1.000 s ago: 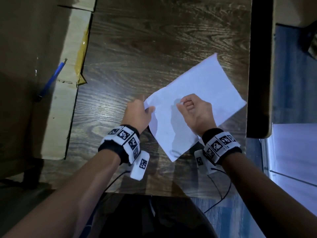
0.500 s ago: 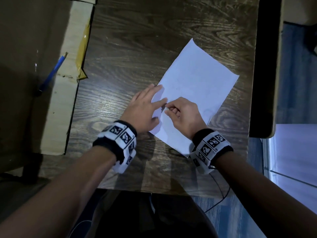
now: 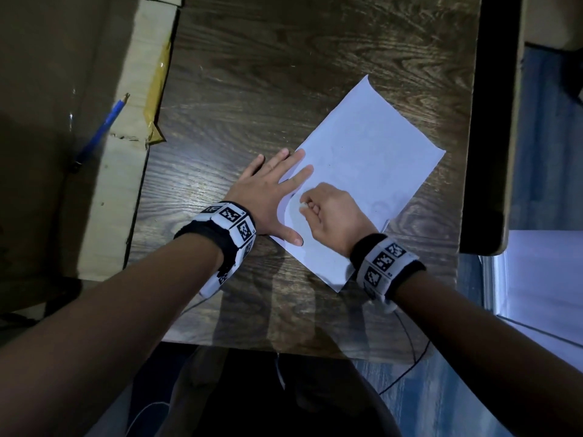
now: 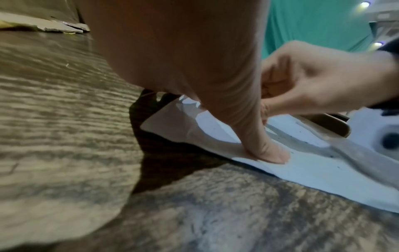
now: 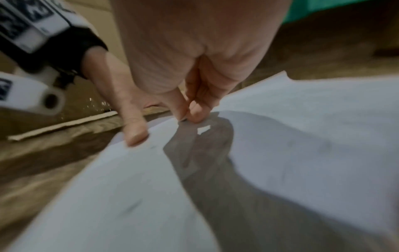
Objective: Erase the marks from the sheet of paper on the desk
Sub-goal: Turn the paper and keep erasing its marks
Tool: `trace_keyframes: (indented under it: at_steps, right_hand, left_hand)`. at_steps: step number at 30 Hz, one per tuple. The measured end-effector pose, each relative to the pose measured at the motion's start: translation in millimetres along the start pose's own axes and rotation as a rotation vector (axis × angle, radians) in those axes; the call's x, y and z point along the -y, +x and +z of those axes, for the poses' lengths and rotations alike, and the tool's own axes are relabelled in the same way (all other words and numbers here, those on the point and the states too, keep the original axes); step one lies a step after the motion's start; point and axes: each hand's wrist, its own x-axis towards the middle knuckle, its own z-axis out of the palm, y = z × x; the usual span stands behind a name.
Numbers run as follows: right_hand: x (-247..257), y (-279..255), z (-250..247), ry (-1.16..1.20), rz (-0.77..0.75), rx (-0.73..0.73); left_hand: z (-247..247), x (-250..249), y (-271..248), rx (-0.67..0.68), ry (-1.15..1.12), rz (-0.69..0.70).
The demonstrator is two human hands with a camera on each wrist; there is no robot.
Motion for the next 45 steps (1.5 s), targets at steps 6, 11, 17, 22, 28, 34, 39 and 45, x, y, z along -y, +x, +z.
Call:
trace_keyframes:
  at_steps: [6,11,17,22,28,34,39,45]
  right_hand:
    - [1.0,-7.1,10.7,0.013,0.040,-0.050]
    - [13.3,1.6,-2.5,-0.027,-0.022,0.027]
    - [9.0,-8.4,13.8,-0.005,0.069,-0.077]
    - [13.6,7.5,-1.5,-0.041,-0.015,-0.007]
    - [12.8,-15.8,19.2,-0.008,0.088,-0.070]
    - [14.8,21.0,0.7,-0.055,0.018,-0.066]
    - [9.1,-5.3,16.1,-0.004,0.088,-0.085]
    - [14.2,24.1,3.2,-0.045,0.058,-0.085]
  left_hand:
    - [-0.4,-0.7,-0.2,-0.002,-0.006,-0.003]
    - [-0.8,-1.4,0.2,0.000,0.008,0.001]
    - [0.5,-0.8,0.3,-0.013,0.013,-0.003]
    - [2.5,0.8,1.2,-0.024,0.005,-0.002]
    - [3.5,0.4,1.3,-0.044,0.019,-0.012]
    - [2.5,0.6,1.6,-0.029,-0.009,-0.005]
    - [2.4,0.4,1.6,-0.043,0.011,-0.027]
    - [0.3,-0.2,1.2,-0.024,-0.004,-0.016]
